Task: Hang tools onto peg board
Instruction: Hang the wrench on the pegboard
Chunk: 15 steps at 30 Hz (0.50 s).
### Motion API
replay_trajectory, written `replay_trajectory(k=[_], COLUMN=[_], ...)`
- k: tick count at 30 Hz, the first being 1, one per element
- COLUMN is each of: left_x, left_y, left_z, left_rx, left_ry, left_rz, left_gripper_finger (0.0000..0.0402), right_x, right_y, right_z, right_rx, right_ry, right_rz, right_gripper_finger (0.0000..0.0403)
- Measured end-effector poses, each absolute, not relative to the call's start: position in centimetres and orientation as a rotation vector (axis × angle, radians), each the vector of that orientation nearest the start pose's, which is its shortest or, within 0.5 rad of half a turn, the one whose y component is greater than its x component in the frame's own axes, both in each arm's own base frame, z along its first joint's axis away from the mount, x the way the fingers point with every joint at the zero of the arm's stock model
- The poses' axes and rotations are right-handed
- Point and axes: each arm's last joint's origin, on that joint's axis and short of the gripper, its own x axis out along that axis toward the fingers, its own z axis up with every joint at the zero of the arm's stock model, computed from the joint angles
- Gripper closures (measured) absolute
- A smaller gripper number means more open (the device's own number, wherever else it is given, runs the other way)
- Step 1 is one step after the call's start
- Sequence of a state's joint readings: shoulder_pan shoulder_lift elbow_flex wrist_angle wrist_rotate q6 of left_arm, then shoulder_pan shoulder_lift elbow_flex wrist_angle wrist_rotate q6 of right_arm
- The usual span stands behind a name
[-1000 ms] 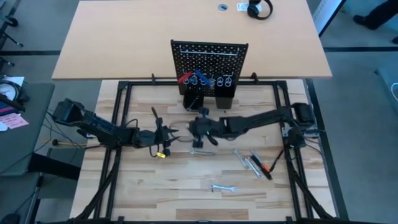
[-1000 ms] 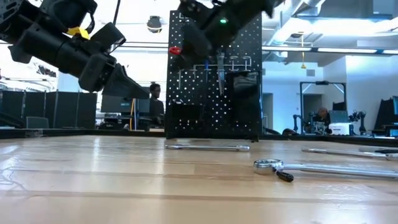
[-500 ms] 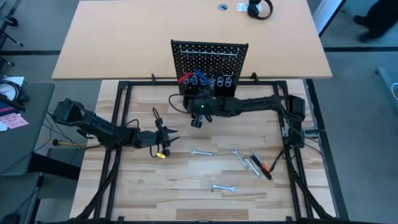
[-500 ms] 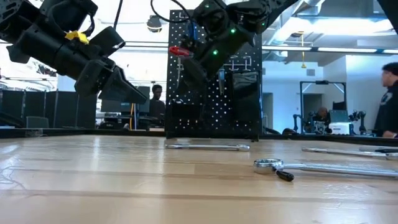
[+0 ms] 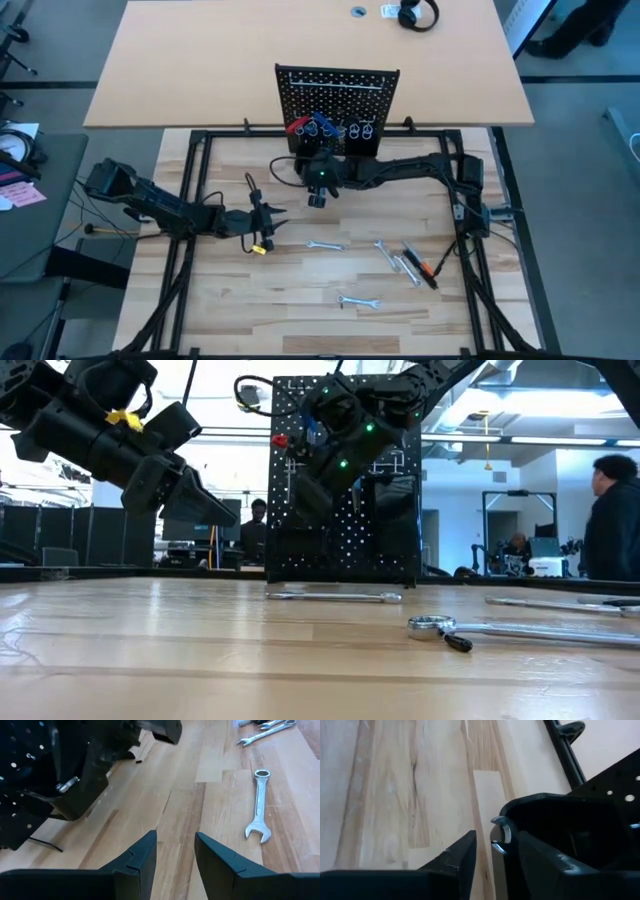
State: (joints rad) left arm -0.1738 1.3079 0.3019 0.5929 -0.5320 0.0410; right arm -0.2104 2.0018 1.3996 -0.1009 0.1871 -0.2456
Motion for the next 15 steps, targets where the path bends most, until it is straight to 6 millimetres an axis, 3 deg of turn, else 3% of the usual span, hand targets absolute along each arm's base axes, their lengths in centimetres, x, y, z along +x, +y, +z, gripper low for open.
replay_trajectory(k=[10,15], left_x=[21.73,21.73], left_y=[-2.32,-2.33], left_z=[14.63,14.62], left_rx=[0.184,0.185], left_ry=[0.398,0.4], left_rz=[0.345,0.345], left_gripper_finger=[0.0277,0.0277], right_x=[42.94,43.12], right_y=[-9.55,-9.34], right_z=[19.71,20.0], right_rx=[-0.248,-0.275], right_ry=[0.728,0.717], right_rz=[-0.278,-0.271], right_gripper_finger=[0.0375,0.0397])
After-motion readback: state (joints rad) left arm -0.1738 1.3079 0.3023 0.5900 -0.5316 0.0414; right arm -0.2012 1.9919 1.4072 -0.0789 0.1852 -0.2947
